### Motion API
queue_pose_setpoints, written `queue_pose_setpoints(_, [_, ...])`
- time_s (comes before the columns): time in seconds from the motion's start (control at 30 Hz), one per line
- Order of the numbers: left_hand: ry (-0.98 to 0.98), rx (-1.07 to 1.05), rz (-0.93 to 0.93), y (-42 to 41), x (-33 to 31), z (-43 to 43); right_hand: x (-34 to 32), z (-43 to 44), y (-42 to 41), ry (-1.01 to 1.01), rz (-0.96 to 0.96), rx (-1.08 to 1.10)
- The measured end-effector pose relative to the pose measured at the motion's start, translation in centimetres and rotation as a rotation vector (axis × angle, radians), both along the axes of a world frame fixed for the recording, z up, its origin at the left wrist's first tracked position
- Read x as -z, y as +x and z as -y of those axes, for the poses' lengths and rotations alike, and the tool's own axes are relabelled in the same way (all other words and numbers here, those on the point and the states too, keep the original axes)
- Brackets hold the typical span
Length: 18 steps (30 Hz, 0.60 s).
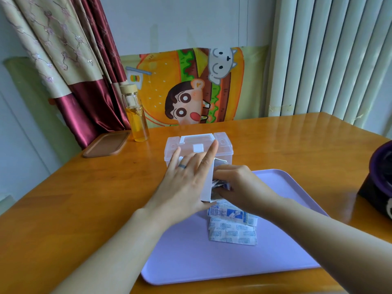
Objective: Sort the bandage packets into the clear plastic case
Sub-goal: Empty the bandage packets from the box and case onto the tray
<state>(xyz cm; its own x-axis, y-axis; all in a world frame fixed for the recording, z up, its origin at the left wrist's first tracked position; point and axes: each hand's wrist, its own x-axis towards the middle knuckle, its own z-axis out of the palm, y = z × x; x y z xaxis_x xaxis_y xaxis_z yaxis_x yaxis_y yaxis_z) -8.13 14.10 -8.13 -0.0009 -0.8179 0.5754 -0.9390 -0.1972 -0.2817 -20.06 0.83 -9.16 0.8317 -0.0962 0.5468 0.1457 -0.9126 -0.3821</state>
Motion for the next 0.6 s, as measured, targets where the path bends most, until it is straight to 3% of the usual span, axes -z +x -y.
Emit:
queue_pose_setpoints(0.43, [-0.012, -0.186, 0.153, 3.9, -0.5, -2.1, -0.9, 0.9, -2.2, 0.199, 0.051, 0.21])
queue_pose_setpoints(0.6, [-0.034, -0.212, 0.155, 4.7, -1.0, -2.8, 0.4, 1.6, -3.0, 0.384, -0.161, 0.277])
